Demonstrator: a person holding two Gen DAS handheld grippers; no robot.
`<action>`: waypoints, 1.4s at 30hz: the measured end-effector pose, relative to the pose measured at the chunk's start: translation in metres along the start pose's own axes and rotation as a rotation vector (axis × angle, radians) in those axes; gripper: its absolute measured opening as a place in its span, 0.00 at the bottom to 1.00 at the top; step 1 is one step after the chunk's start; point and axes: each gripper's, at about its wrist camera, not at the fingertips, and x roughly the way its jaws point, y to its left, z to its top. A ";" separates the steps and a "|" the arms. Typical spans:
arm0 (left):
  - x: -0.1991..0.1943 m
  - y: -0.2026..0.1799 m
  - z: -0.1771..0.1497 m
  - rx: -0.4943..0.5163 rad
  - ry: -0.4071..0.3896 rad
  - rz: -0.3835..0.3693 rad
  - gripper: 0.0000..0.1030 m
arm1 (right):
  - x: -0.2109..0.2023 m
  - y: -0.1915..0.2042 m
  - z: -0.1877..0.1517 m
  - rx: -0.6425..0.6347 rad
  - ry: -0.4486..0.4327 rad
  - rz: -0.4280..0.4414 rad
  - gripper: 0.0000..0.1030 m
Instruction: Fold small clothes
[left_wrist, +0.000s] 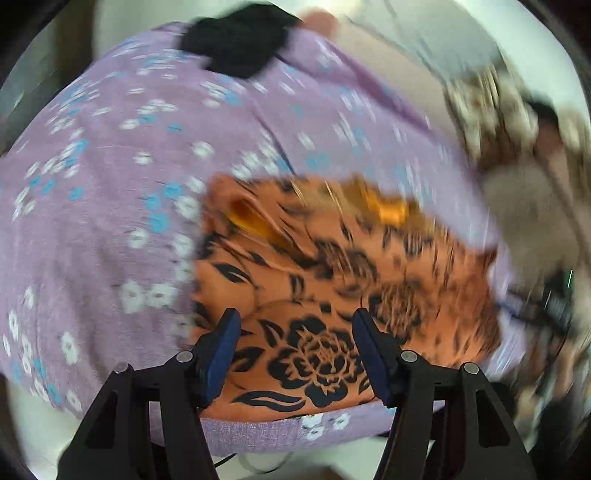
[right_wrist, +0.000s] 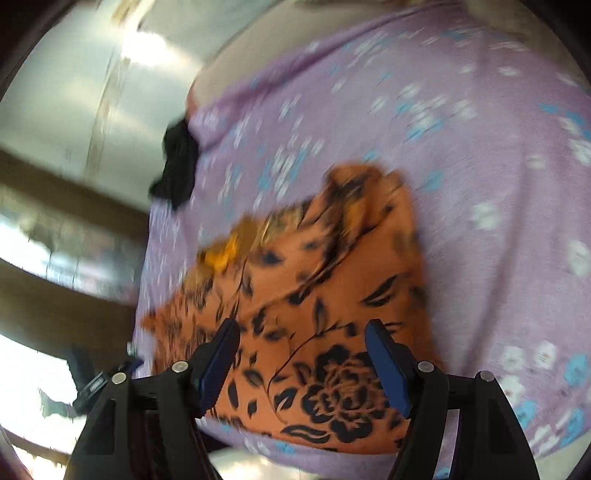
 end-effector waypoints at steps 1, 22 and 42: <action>0.009 -0.002 0.006 0.013 0.014 0.037 0.62 | 0.011 0.005 0.007 -0.027 0.023 -0.020 0.71; -0.015 0.013 0.048 -0.007 -0.080 0.102 0.66 | 0.026 0.048 0.017 -0.111 0.090 0.084 0.75; 0.012 0.044 0.146 -0.216 -0.148 0.202 0.66 | 0.032 0.036 0.118 0.025 -0.119 0.051 0.76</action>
